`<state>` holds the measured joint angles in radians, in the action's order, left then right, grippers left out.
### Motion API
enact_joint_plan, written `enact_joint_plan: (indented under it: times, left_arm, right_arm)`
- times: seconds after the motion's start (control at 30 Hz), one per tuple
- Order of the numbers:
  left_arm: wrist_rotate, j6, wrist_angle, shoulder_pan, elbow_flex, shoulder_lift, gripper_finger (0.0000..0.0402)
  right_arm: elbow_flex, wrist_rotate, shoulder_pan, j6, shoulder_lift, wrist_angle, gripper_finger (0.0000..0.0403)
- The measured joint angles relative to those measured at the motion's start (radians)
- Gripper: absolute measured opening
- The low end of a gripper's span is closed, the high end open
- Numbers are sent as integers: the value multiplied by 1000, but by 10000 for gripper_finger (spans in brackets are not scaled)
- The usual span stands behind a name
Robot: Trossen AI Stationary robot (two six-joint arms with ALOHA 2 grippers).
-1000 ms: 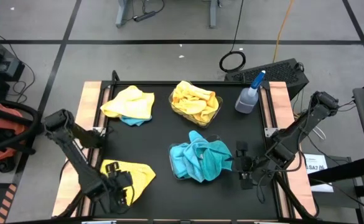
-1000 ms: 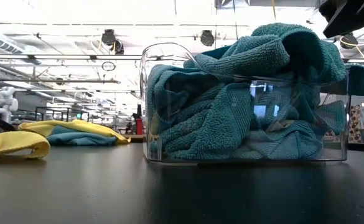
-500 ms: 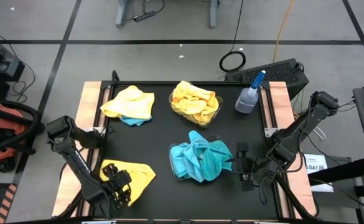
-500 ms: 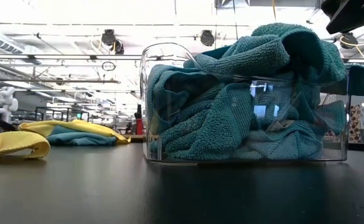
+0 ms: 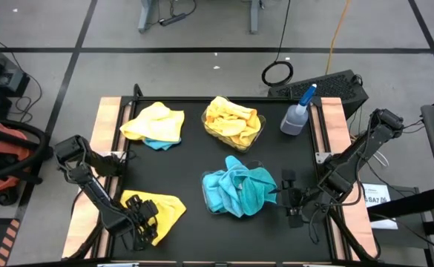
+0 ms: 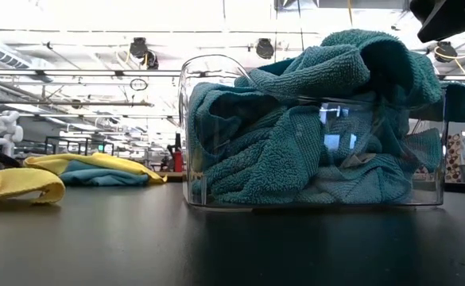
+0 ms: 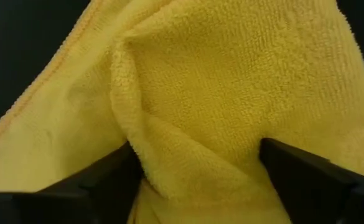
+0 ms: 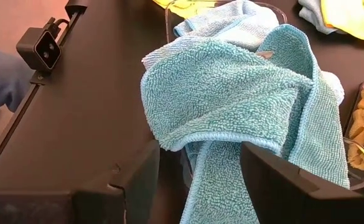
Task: Sort microfiber towel by color & place in baskets
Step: Put the yellow microfiber cloth into the top transparent bin
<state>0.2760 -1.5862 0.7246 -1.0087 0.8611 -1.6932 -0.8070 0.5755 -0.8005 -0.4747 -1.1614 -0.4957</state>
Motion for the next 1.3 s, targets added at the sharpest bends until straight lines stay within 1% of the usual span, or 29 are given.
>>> enact_joint_plan:
  times: [0.07,0.13,0.3,0.33,0.37,0.57,0.73,0.93,1.03,1.23,1.3]
  left_arm:
    - [0,26,-20,5,0,-1,287]
    - [1,50,-39,8,0,-1,231]
    - [8,117,-82,8,1,-3,57]
    - [14,128,-81,8,4,-4,31]
    - [22,137,-79,8,8,-5,20]
    - [88,218,3,52,52,-12,16]
    - [125,340,69,117,120,-8,13]
    - [201,486,183,199,218,14,13]
    - [233,562,246,241,283,42,13]
    - [372,668,435,315,463,80,13]
    - [415,728,488,346,519,89,13]
  right_arm:
    - [0,0,0,1,0,0,215]
    - [0,0,0,3,0,0,215]
    - [0,0,0,24,0,-1,215]
    - [0,0,0,24,0,-1,215]
    - [0,0,0,24,0,-1,215]
    - [0,-1,0,24,0,13,215]
    - [0,-1,0,20,0,14,215]
    - [0,-1,0,16,0,13,215]
    - [0,-1,0,16,0,13,215]
    - [0,-1,0,16,0,13,215]
    - [0,-1,0,16,0,13,215]
